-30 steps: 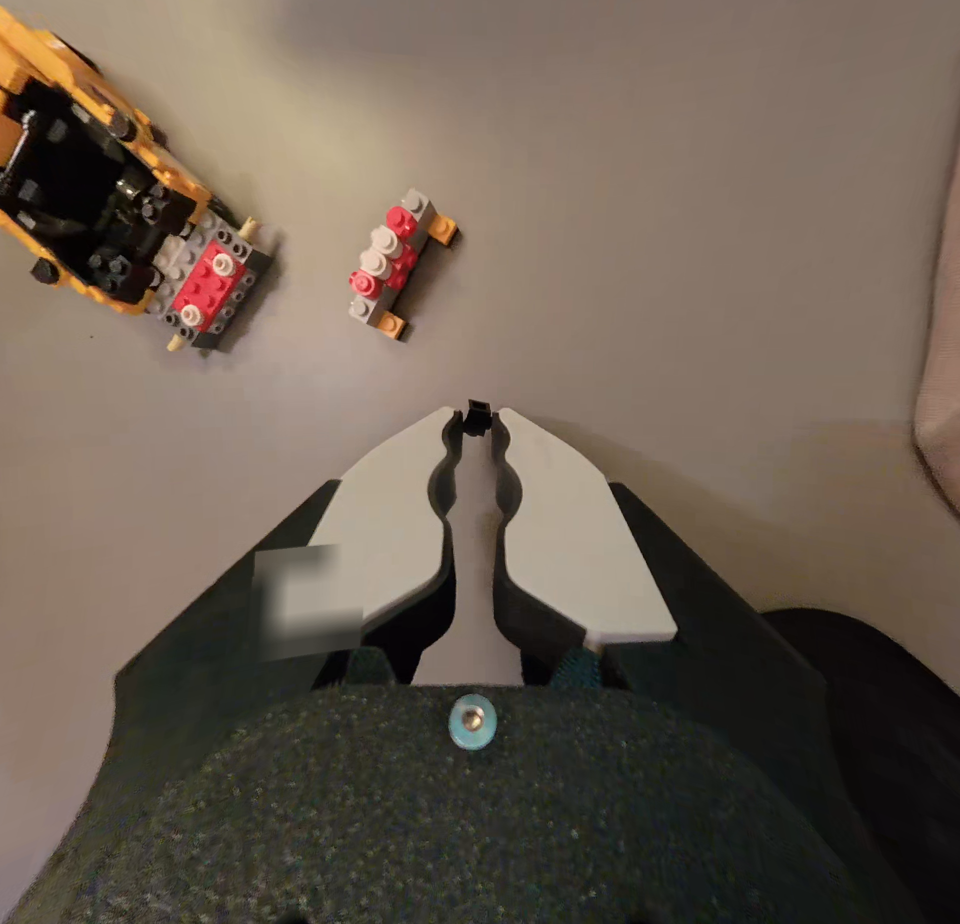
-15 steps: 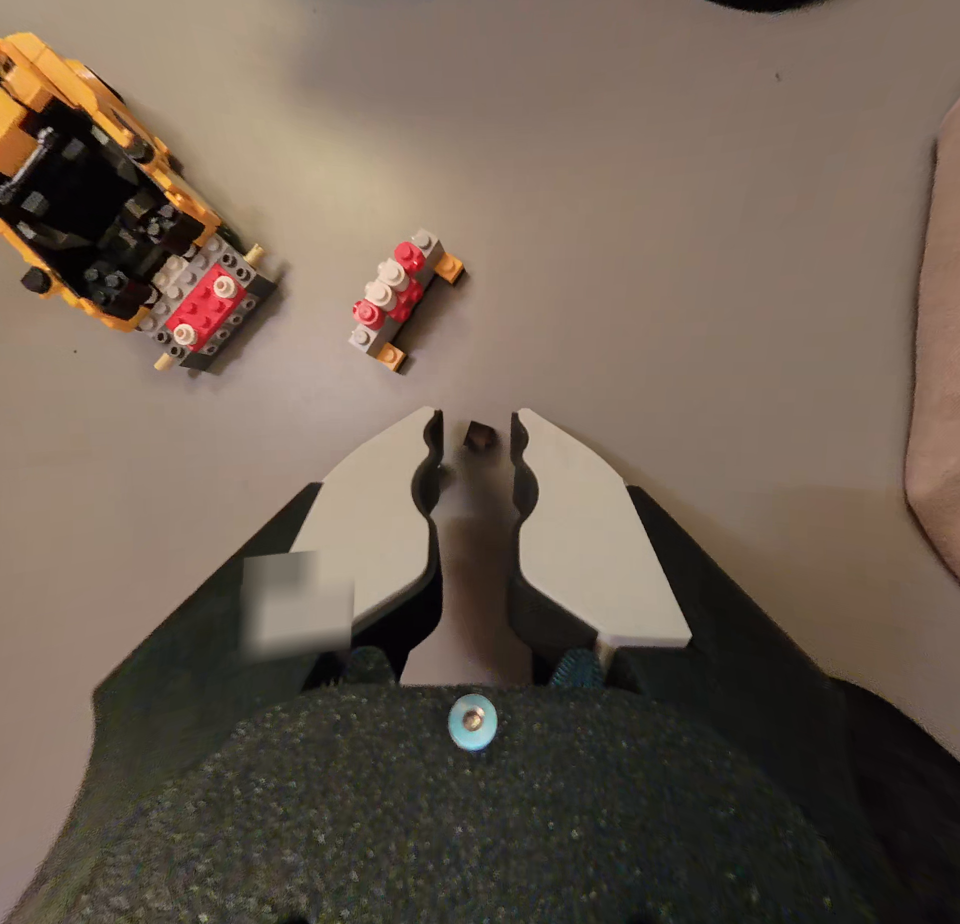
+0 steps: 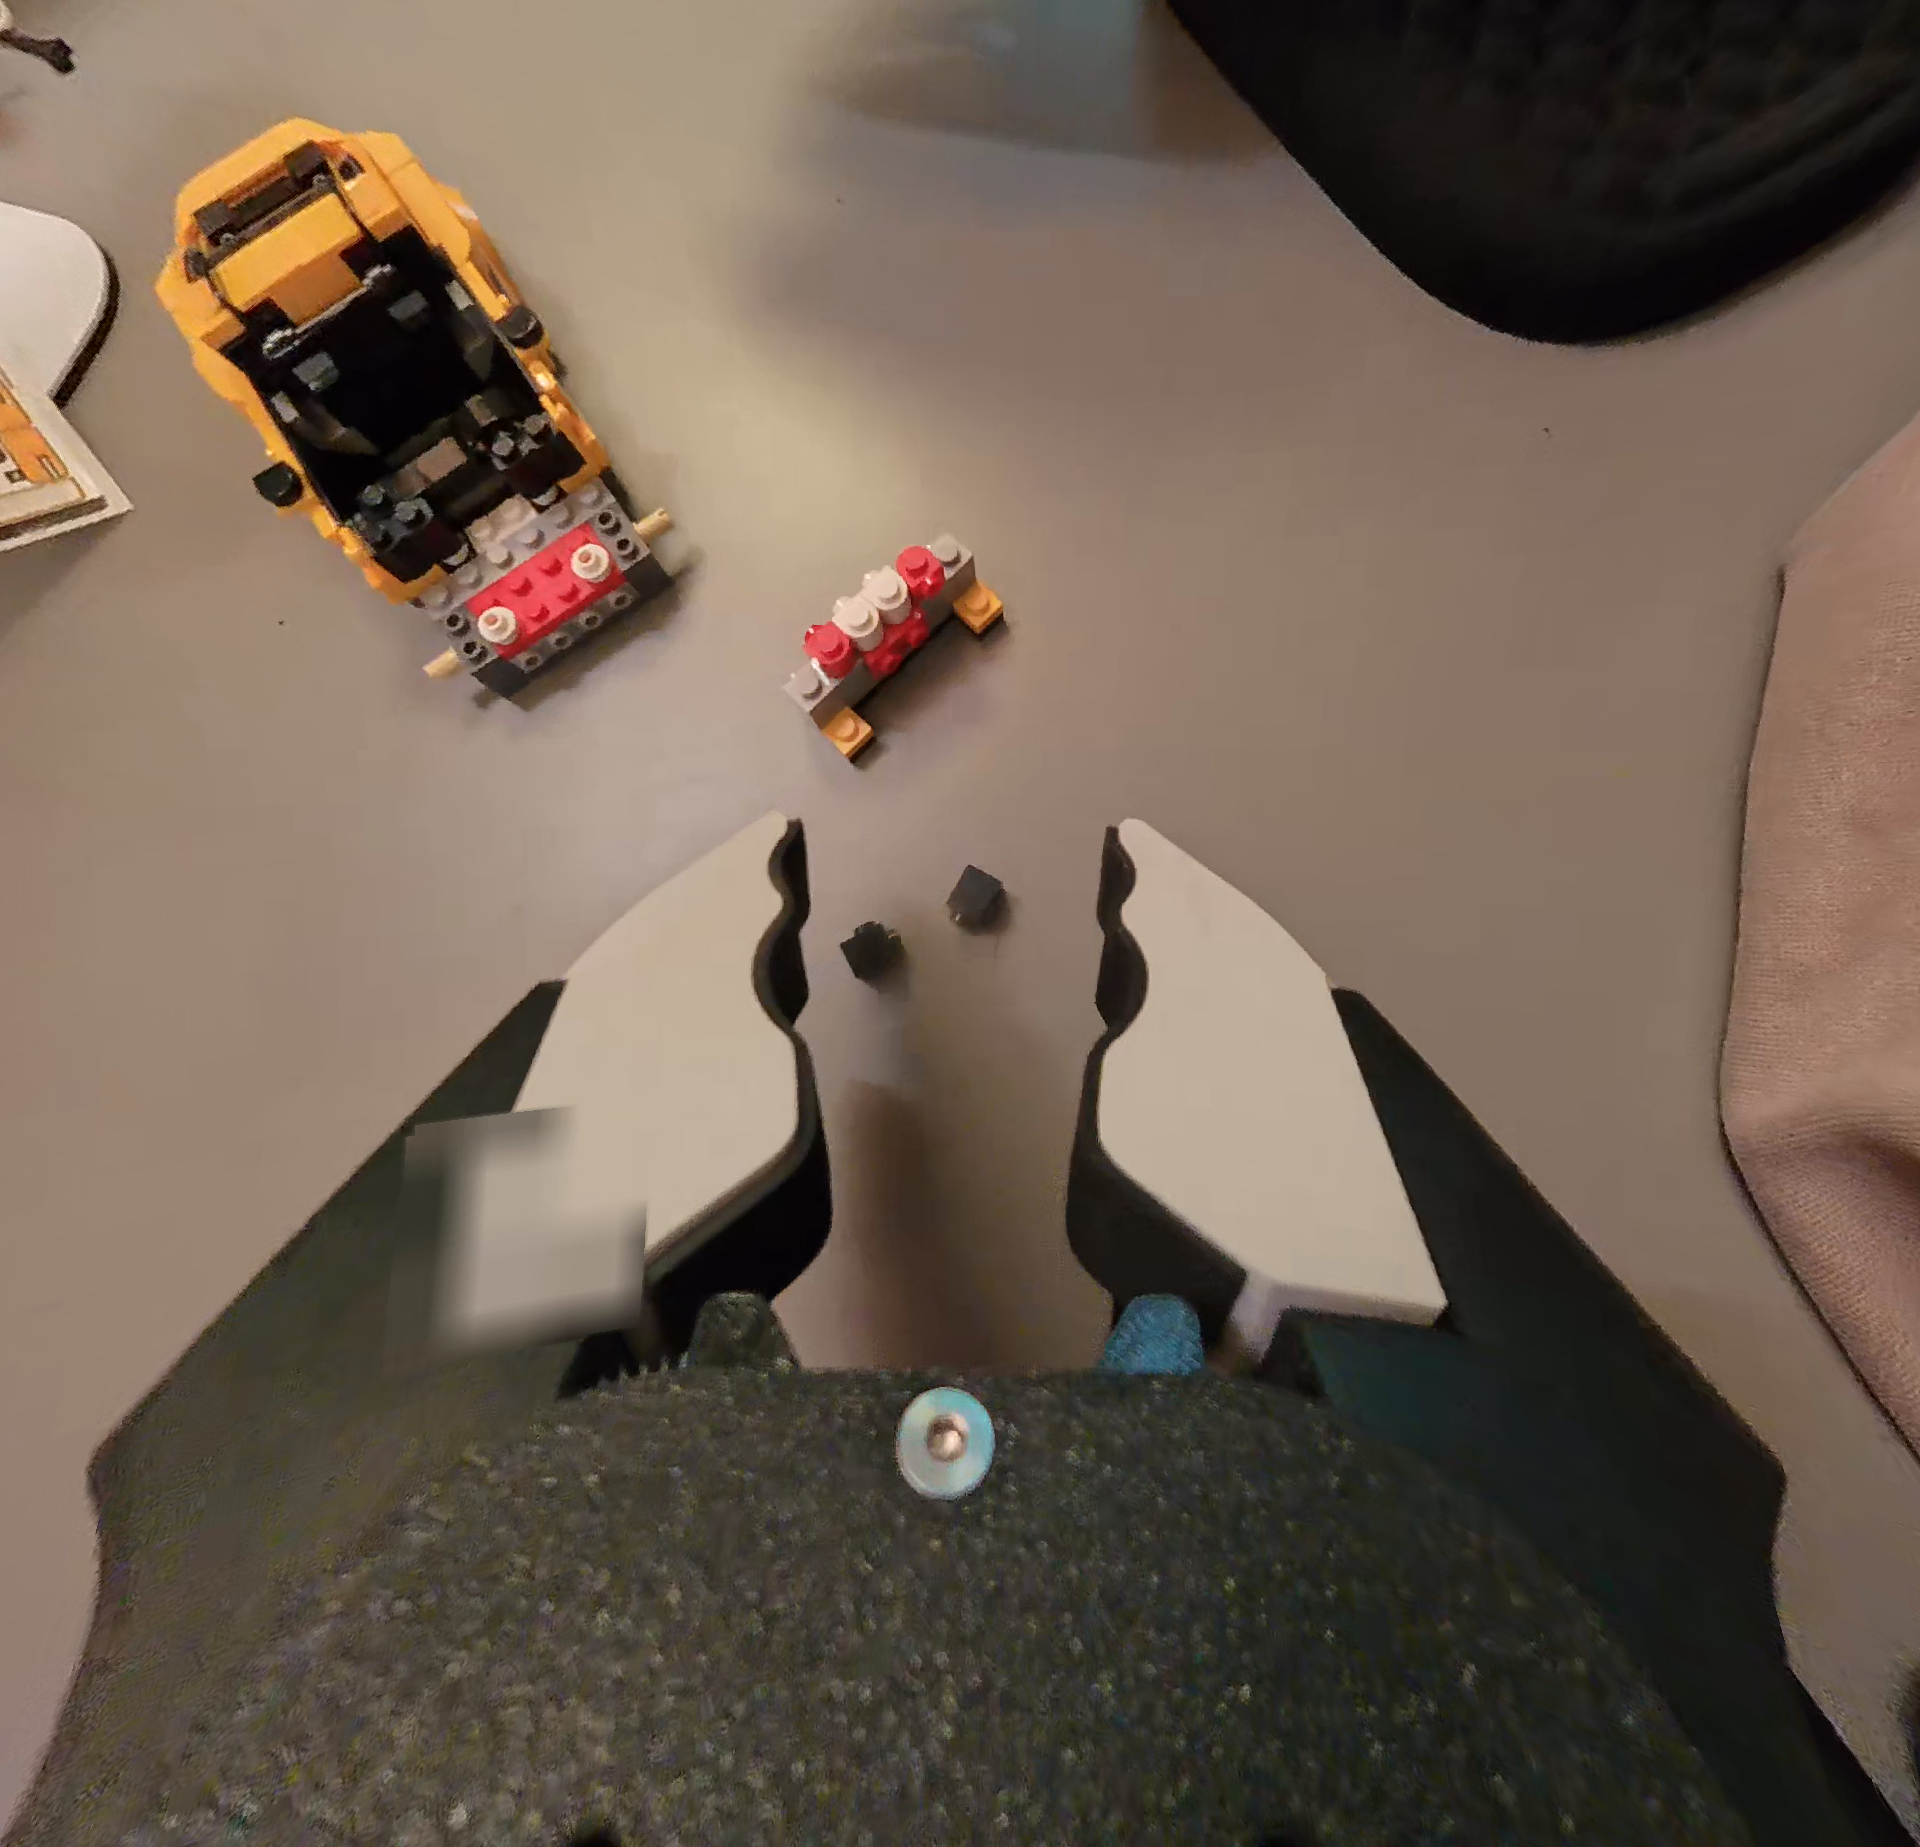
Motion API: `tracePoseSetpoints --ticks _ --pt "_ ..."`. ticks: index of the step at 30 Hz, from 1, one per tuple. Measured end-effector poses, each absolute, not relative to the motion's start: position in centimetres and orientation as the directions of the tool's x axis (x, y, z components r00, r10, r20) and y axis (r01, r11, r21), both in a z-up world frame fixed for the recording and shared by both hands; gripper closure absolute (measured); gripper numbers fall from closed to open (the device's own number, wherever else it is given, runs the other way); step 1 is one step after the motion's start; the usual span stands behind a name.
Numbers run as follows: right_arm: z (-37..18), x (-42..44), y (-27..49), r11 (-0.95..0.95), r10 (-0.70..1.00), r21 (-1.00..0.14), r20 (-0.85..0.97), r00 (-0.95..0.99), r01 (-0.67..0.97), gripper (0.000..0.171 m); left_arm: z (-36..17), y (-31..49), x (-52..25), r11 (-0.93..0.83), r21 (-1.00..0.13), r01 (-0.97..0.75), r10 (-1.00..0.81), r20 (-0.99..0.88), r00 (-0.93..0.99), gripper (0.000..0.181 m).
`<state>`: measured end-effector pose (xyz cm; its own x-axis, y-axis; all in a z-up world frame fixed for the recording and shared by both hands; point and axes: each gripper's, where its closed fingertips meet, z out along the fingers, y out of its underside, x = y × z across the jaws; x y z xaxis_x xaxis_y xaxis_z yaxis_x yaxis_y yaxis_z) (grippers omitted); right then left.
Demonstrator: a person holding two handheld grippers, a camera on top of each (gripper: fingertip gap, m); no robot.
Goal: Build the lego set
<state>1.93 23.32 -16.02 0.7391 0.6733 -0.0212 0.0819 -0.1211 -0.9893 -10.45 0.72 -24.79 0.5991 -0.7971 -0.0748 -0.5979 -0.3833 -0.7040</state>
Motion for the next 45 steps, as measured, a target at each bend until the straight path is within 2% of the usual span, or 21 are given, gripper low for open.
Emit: tracePoseSetpoints --ticks 5,7,10,12,15,17,19,22,26,30,37,43,45 --pt "-15.8 1.9 23.2 -0.117 0.676 -0.99 -0.024 0.736 0.074 0.167 -23.5 0.5 -10.7 -0.405 -0.759 -0.509 -0.778 -0.006 0.629 0.118" --pt "-15.7 1.9 23.1 -0.115 0.677 -0.991 -0.023 0.735 0.075 0.167 -23.4 0.2 -10.8 -0.416 -0.763 -0.495 -0.779 0.018 0.626 0.108" --pt "-15.7 1.8 23.1 -0.113 0.679 -0.991 -0.022 0.734 0.074 0.167 -22.1 -0.2 -11.1 -0.397 -0.804 -0.442 -0.772 0.032 0.634 0.107" --pt "-15.6 1.9 23.0 -0.111 0.678 -0.991 -0.022 0.735 0.073 0.167 -20.5 -0.5 -11.9 -0.375 -0.834 -0.405 -0.755 0.021 0.655 0.112" --pt "-15.5 2.0 23.1 -0.112 0.677 -0.991 -0.025 0.736 0.069 0.167 -16.2 -1.3 -15.5 -0.29 -0.861 -0.418 -0.682 -0.12 0.721 0.137" --pt "-15.5 1.9 23.1 -0.119 0.68 -0.991 -0.035 0.733 0.063 0.167 -13.5 -2.0 -20.4 -0.311 -0.841 -0.443 -0.587 -0.197 0.785 0.156" --pt "-15.5 1.9 23.0 -0.118 0.682 -0.991 -0.036 0.73 0.062 0.167 -11.9 -2.7 -27.1 -0.413 -0.781 -0.468 -0.465 -0.261 0.846 0.17" --pt "-15.4 1.8 22.9 -0.115 0.685 -0.991 -0.034 0.728 0.063 0.167 -12.7 -4.0 -37.2 -0.598 -0.626 -0.5 -0.365 -0.343 0.866 0.181" --pt "-15.7 1.8 23.1 -0.115 0.68 -0.991 -0.025 0.733 0.073 0.167 -19.0 -6.9 -44.9 -0.775 -0.298 -0.558 -0.489 -0.278 0.827 0.18" --pt "-16.0 1.8 23.2 -0.123 0.679 -0.989 -0.024 0.733 0.082 0.167 -24.1 -7.9 -47.1 -0.812 -0.12 -0.571 -0.552 -0.159 0.819 0.177" --pt "-16.5 1.8 23.3 -0.133 0.682 -0.987 -0.021 0.731 0.096 0.167 -26.7 -7.8 -48.0 -0.802 0.009 -0.598 -0.595 -0.108 0.796 0.162" --pt "-16.7 1.7 23.4 -0.144 0.687 -0.985 -0.029 0.726 0.096 0.167 -27.2 -7.4 -47.5 -0.8 0.005 -0.599 -0.598 -0.077 0.798 0.16" --pt "-16.7 1.7 23.4 -0.143 0.687 -0.985 -0.028 0.726 0.098 0.167 -27.4 -7.5 -47.0 -0.806 -0.008 -0.591 -0.591 -0.043 0.806 0.154"
